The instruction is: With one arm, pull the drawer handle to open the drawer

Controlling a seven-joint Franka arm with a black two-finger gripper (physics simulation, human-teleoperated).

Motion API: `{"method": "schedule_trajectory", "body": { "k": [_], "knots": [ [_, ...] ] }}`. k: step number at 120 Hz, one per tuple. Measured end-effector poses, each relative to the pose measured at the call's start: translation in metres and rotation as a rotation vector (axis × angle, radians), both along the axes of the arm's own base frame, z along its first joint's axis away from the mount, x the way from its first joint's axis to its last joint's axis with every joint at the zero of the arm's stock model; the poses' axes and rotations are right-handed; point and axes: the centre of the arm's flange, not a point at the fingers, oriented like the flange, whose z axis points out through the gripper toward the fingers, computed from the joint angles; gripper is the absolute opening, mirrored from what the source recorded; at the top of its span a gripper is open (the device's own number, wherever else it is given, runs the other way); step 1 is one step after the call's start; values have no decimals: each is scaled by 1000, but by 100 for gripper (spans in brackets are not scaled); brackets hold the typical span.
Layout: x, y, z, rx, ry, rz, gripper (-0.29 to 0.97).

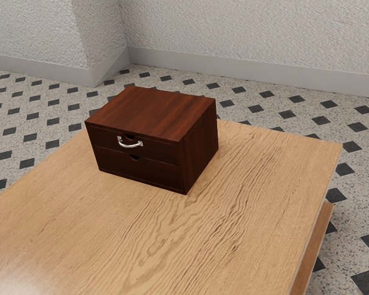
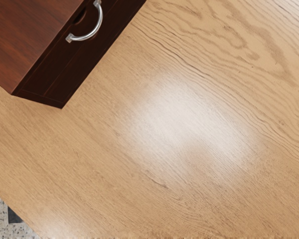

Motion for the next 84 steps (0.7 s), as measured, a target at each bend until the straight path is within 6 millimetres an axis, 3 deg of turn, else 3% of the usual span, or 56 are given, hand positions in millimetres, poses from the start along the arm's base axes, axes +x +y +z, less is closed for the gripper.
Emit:
{"method": "schedule_trajectory", "body": {
  "k": [16,34,39,56,84],
  "knots": [
    [-7,2,3,27,0,-11,68],
    [-6,-8,-20,-1,95,-72,68],
    [-5,-22,-22,1,115,-117,68],
    [3,-99,-30,74,152,-382,68],
    [-16,-89,-76,117,171,-599,68]
  ]
}}
